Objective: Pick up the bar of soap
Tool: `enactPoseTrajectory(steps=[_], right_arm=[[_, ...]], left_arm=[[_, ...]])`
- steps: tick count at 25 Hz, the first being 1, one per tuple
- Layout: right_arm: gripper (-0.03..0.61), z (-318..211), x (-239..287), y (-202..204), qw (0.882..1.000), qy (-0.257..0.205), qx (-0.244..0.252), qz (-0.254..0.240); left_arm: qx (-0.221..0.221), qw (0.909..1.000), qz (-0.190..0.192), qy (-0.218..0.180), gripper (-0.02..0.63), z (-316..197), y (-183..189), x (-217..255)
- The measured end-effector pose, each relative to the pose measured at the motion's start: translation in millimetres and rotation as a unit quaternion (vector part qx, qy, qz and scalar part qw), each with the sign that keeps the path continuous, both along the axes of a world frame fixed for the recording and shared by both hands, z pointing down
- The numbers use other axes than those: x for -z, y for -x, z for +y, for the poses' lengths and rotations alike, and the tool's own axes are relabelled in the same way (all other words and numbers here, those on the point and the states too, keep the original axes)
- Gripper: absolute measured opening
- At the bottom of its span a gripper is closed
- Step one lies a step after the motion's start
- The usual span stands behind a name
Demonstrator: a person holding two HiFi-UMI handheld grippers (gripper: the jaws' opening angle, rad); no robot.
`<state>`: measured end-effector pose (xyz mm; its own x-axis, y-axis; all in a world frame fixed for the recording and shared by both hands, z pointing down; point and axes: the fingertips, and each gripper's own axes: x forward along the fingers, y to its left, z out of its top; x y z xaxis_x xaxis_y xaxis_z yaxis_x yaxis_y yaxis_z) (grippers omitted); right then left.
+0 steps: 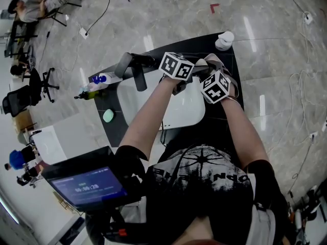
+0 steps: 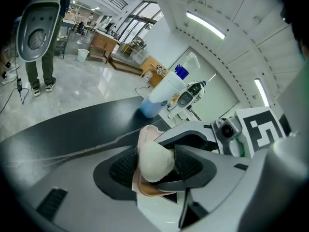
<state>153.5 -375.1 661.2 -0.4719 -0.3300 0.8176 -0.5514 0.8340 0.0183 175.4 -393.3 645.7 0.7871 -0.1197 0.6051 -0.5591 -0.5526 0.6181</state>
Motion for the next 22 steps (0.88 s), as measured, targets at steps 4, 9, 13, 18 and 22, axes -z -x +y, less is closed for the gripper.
enactPoseTrajectory(steps=[4,9,13,18,22], right_arm=[[0.215,2.1,1.6,1.0,1.000,-0.006,0.024,0.000],[0.213,3.3,4.3,3.9,0.999,-0.028,0.041,-0.003],[0.213,-0.9,12.1,7.6,0.997,-0.052,0.053,-0.005],[0.213,-4.9,24.2,10.9,0.995,-0.079,0.063,-0.004],[0.213,-6.9,34.5,13.4,0.992,-0.103,0.073,-0.002]], left_arm=[[-0.003,1.0000,0.000,0.000,0.235,2.2,0.0,1.4],[0.007,0.9999,0.014,-0.004,0.221,3.4,1.4,4.9],[0.022,0.9995,0.023,-0.004,0.215,0.4,6.7,9.8],[0.042,0.9980,0.046,-0.007,0.206,-3.0,9.2,22.2],[0.052,0.9967,0.059,-0.021,0.201,-3.9,12.2,31.7]])
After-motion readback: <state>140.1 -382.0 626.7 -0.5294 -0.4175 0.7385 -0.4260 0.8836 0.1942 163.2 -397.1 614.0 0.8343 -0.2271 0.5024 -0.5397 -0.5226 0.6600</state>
